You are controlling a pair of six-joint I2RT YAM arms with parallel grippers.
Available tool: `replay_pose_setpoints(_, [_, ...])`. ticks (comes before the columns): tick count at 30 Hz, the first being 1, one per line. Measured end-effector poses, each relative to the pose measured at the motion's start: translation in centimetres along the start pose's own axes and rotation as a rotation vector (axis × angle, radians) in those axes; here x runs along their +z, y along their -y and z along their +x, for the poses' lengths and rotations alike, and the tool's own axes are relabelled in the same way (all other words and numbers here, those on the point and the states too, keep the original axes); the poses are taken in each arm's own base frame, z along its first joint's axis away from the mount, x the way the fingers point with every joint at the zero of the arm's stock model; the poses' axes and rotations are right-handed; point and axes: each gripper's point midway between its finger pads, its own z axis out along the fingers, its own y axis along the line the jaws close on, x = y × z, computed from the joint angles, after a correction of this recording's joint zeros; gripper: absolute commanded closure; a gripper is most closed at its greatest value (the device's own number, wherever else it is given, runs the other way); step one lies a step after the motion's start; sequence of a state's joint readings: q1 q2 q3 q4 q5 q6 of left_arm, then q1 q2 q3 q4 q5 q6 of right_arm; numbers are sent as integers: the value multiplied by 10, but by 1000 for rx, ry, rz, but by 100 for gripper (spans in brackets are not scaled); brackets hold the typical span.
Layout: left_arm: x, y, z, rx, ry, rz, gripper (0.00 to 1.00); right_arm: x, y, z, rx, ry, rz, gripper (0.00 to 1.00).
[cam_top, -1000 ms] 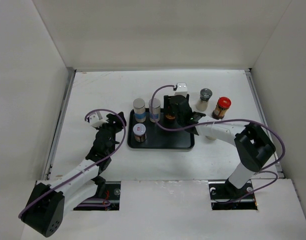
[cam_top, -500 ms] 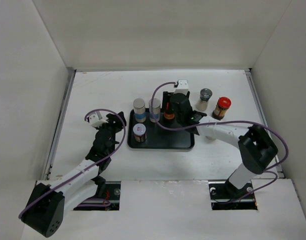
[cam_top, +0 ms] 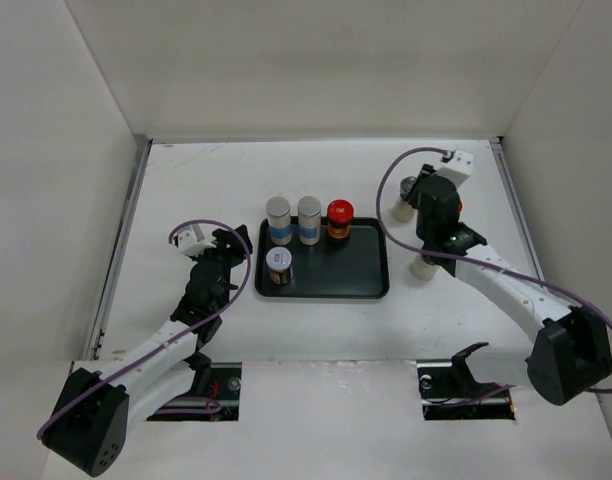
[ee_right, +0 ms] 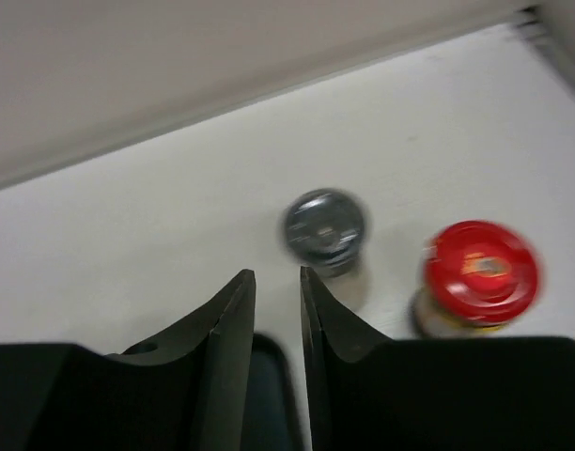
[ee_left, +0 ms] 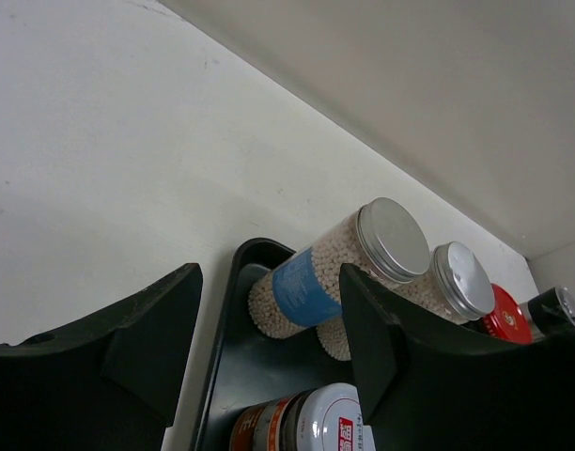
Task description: Organize the condiment bottles
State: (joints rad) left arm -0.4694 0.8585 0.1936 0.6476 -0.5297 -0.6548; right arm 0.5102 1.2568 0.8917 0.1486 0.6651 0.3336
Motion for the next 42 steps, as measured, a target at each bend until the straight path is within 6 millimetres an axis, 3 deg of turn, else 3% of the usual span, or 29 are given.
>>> replay_pose_setpoints(4, [0, 0, 0, -1, 0, 0, 41, 19, 68, -9, -6, 18, 204, 8])
replay_pose_setpoints(7, [0, 1, -2, -5, 5, 4, 41, 25, 90, -4, -32, 0, 270, 0])
replay_pose_setpoints(14, [-1, 2, -1, -6, 3, 7, 40, 42, 113, 38, -95, -130, 313, 0])
replay_pose_setpoints(20, [0, 1, 2, -4, -6, 5, 40, 48, 127, 45, -70, -156, 338, 0])
replay_pose_setpoints(27, [0, 1, 4, -3, -12, 4, 40, 57, 127, 67, -62, -218, 312, 2])
replay_pose_setpoints(32, [0, 1, 3, -4, -11, 4, 40, 62, 136, 85, -52, -262, 326, 12])
replay_pose_setpoints(37, [0, 1, 3, -4, -12, 4, 40, 63, 141, 91, -37, -271, 341, 36])
replay_pose_setpoints(42, [0, 1, 3, -4, -11, 4, 40, 55, 145, 89, -30, -243, 354, 41])
